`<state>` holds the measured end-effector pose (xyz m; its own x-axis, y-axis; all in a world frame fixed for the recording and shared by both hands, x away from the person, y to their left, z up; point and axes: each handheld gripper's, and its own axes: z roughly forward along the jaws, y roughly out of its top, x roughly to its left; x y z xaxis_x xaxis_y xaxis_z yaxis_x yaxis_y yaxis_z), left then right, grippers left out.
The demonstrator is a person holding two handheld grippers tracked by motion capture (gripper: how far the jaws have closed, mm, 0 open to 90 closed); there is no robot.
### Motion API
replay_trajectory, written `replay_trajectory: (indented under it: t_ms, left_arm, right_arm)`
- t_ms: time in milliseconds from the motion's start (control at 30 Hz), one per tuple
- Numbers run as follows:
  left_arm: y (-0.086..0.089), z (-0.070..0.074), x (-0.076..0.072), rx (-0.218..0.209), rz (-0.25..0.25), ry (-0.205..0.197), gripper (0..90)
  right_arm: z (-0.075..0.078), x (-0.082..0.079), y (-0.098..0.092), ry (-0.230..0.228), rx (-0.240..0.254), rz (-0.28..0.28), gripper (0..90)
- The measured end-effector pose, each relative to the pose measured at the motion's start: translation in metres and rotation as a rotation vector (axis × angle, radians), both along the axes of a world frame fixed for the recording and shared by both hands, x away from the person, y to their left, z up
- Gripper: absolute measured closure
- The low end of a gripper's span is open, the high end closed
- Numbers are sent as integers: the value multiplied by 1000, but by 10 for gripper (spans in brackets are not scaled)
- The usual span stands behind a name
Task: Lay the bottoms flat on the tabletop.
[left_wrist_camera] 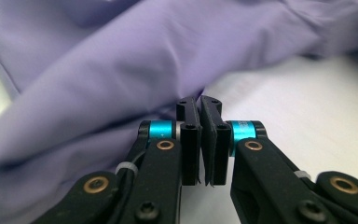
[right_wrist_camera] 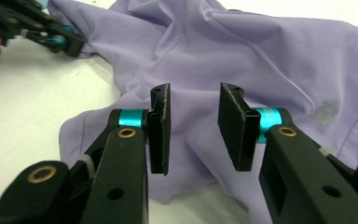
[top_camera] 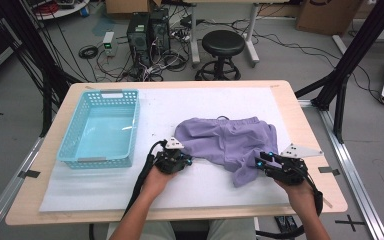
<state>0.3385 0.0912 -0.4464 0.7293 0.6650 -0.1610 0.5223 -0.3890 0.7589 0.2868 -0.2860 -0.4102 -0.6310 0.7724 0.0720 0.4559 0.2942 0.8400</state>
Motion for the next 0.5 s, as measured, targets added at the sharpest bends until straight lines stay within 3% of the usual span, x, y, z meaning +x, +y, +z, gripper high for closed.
replay_trajectory:
  t_ms: [100,200,500]
  left_arm:
    - [15,5,-12,-66,-44,-4,863]
    - [33,9,-23,-124,-39,-20,862]
    - [71,21,-49,-210,-47,-69,862]
  right_arm:
    - [0,-2,-3,-2,2,-10,655]
    - [-1,-3,-5,0,5,-20,655]
    - [0,-4,-8,-2,14,-40,655]
